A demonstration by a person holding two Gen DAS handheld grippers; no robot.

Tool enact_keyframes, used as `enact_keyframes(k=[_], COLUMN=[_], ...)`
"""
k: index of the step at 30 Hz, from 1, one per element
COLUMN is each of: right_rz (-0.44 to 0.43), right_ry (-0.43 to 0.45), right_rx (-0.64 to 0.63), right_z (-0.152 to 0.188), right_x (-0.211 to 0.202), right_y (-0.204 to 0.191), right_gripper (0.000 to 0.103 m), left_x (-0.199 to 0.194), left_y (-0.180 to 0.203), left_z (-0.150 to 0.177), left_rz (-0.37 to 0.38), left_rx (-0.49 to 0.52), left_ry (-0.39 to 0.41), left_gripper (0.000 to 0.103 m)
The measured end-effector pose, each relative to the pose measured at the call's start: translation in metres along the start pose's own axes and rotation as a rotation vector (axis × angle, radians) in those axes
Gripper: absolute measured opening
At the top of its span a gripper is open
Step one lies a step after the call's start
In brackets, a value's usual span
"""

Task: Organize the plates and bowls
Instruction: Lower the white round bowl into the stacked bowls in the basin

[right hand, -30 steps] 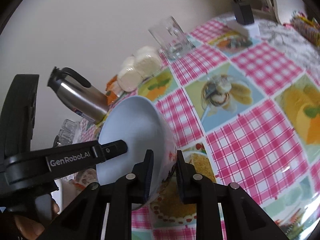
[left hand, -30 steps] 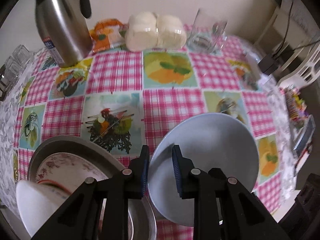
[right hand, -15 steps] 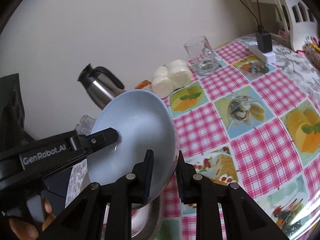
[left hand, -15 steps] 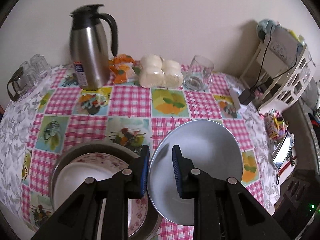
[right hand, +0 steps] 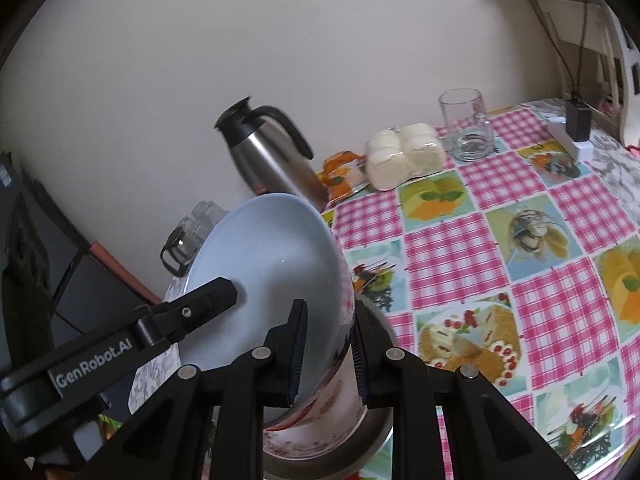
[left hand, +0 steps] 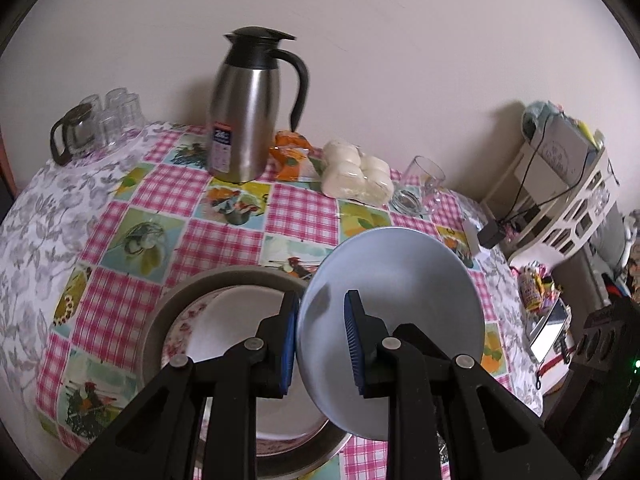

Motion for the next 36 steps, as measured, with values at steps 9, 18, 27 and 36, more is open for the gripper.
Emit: enact_keyframes(k=[9, 18, 27, 36], right_rz=[-0.003, 0.032, 0.100, 0.156], right_ry=[-0.018, -0.064, -0.101, -0.113], right_rx=[-0.078, -0.131, -0.185, -0.238], right_z=[0.013, 0.027, 0.038, 0.043], right_x=[0.005, 0.023, 0.036, 0.044], right_y=[-0.033, -0.049, -0.052, -0.053], right_gripper=[0.023, 0.023, 0.024, 0.025], left_x=[-0.016, -0.013, -0.006, 0.000], left_y=[-0.034, -0.058, -0.069, -0.076], left_z=[0.007, 0.017, 0.026, 0.030], left_rz=[0.022, 0.032, 0.051, 0.063], left_rx=[-0.067, -0.109, -0.146, -0.176], left_ry=[0.027, 0.015, -0.013, -0.032], left_gripper=[0.024, 0.024, 0.024, 0.024])
Point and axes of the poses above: each gripper's, at about its wrist camera, not at the fingertips, and x roughly the way its jaws point, y to its right, z to its underside, the point moved 8 cm from there along x, roughly the way its jaws point, and after that the axes turned 3 degrees about z, right-handed, at the moved point
